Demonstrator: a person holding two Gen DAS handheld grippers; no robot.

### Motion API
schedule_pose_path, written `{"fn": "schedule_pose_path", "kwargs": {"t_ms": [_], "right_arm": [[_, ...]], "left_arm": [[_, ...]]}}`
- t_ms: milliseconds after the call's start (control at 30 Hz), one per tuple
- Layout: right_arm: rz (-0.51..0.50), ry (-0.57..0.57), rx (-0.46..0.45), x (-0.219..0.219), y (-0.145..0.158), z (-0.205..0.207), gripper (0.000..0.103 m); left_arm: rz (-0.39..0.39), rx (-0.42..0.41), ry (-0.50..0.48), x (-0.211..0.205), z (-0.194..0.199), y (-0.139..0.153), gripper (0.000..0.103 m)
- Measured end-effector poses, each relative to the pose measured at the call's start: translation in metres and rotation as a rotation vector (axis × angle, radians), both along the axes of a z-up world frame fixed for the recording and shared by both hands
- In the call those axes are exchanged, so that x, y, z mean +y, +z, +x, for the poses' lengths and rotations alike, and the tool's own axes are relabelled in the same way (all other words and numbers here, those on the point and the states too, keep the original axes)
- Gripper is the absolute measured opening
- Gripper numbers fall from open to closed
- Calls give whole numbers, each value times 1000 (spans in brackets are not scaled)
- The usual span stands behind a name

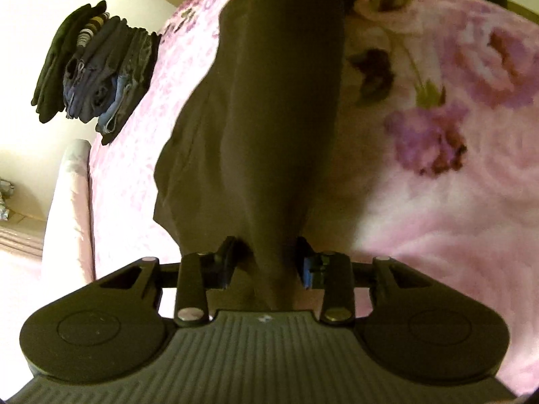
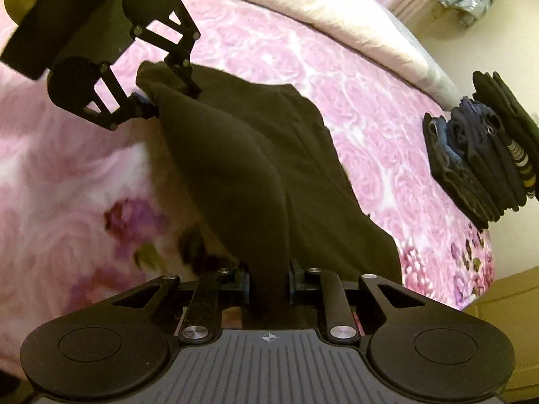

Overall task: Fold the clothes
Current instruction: 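Carry the hanging shirt with both grippers toward the stack of dark clothes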

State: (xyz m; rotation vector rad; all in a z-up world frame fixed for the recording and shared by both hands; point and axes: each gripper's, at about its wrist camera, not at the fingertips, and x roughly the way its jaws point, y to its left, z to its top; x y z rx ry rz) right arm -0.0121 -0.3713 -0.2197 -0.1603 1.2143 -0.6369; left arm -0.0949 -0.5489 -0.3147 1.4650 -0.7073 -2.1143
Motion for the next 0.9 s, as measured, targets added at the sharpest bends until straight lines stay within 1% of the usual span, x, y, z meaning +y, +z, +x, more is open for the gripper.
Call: {"fn": "schedule_pose_path", "kwargs": {"t_ms": [33, 133, 233, 267, 300, 333, 367, 400, 433, 567, 633, 700, 733, 767, 800, 867, 900], "right_arm": [[-3, 5, 5, 2, -2, -2, 18], [-9, 8, 10, 0, -9, -4, 18], [11, -30, 2, -6, -11, -5, 19], [9, -41, 0, -6, -11, -4, 23], [0, -50, -1, -5, -10, -4, 28], [-14, -61, 0, -4, -10, -4, 45], [-35, -69, 2, -1, -11, -5, 68], [-58, -74, 4, 1, -12, -5, 75], [-72, -70, 5, 4, -15, -6, 77], [-74, -36, 6, 10, -40, 0, 77], [-100, -13, 24, 9, -53, 4, 76], [-105, -21, 29, 5, -57, 4, 75], [-89, -27, 21, 2, -55, 1, 61], [-75, -22, 19, 1, -53, 0, 40], [-66, -12, 22, 2, -47, -2, 34], [-48, -6, 24, 1, -34, -7, 27], [-29, -14, 19, -2, -26, -10, 26]], "left_arm": [[7, 0, 6, -2, -1, 1, 12], [36, 4, 17, -6, 2, 14, 8], [49, 5, -1, -7, 9, 32, 7], [50, 4, -11, -7, 10, 37, 7], [53, 1, -18, -6, 11, 42, 7], [58, -3, -24, -6, 12, 46, 7], [66, -7, -29, -6, 12, 49, 7], [77, -11, -32, -6, 12, 52, 7], [89, -12, -31, -6, 12, 54, 7], [146, 10, 7, -9, 7, 58, 7], [155, 4, 10, -9, 6, 59, 7], [161, -3, 10, -9, 5, 61, 7], [163, -7, 7, -10, 4, 62, 7], [165, -11, 5, -9, 3, 65, 7], [167, -15, 4, -8, 2, 69, 7], [170, -24, 3, -6, -1, 79, 7], [172, -28, 2, -5, -3, 83, 7]]}}
